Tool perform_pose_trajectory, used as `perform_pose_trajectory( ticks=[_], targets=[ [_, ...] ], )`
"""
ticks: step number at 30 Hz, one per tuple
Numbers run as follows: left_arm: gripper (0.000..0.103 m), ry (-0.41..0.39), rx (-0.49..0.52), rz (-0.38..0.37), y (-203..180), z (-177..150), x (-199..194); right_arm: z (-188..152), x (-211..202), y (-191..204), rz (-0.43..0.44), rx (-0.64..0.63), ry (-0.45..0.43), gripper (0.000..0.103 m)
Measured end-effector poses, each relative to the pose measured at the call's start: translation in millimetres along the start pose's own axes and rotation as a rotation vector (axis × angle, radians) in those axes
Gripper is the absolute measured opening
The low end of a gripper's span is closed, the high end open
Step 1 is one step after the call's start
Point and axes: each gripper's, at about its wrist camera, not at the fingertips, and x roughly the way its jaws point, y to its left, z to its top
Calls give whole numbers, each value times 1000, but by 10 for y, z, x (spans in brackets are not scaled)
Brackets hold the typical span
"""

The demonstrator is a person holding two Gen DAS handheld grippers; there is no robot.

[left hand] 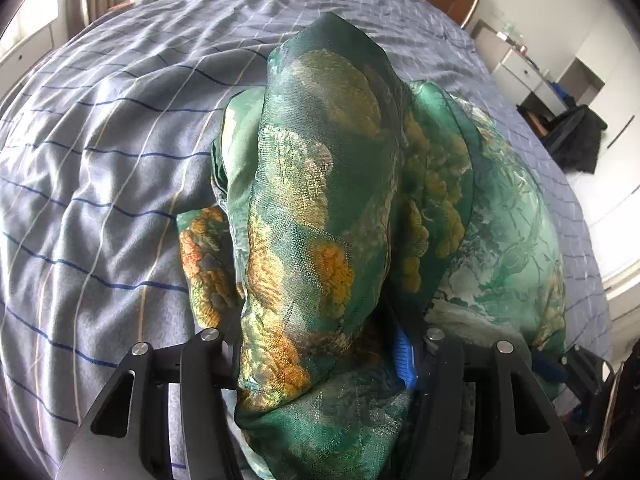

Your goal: Fold large clothes

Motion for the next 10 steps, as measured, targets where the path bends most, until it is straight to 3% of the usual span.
perform_pose_trajectory(
  ticks=[10],
  targets=[
    [60, -8, 8, 41, -113, -41, -24, 10, -23, -12, 1, 13, 10, 29]
  ],
)
